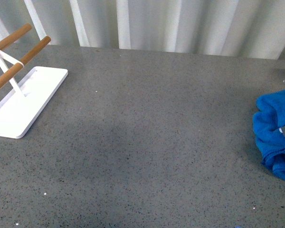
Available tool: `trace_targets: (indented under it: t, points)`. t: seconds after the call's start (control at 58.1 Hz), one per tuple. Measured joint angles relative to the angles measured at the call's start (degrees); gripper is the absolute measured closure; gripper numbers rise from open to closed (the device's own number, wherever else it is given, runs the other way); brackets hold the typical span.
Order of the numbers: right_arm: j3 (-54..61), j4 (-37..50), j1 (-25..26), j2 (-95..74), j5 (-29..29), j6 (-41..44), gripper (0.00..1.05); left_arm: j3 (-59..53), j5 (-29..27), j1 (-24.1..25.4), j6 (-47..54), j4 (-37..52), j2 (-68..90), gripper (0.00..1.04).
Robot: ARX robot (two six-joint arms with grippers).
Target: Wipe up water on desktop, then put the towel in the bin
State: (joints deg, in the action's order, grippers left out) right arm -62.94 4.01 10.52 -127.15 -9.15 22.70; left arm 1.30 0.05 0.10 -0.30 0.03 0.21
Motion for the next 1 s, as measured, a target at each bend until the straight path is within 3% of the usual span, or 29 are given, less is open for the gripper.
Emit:
trace_targets:
  t: [0.121,0.603,0.826,0.998]
  points:
    - [-4.2,4.3,-2.6,-2.8,-0.5,-0.8,0.99,0.0,0.0,0.0,0.0,0.0,0.0,0.07]
    - [-21.4,3.5,-20.6,-12.9,-7.9,-10.3,0.99,0.0,0.0,0.0,0.0,0.0,0.0,0.07]
    - [-15.8,5.2,-25.0,-10.1,-10.5,-17.2,0.99,0.0,0.0,0.0,0.0,0.0,0.0,0.07]
    - [-5.5,4.0,-26.4,-3.1,-10.2,-16.1,0.99,0.0,0.0,0.0,0.0,0.0,0.0,0.07]
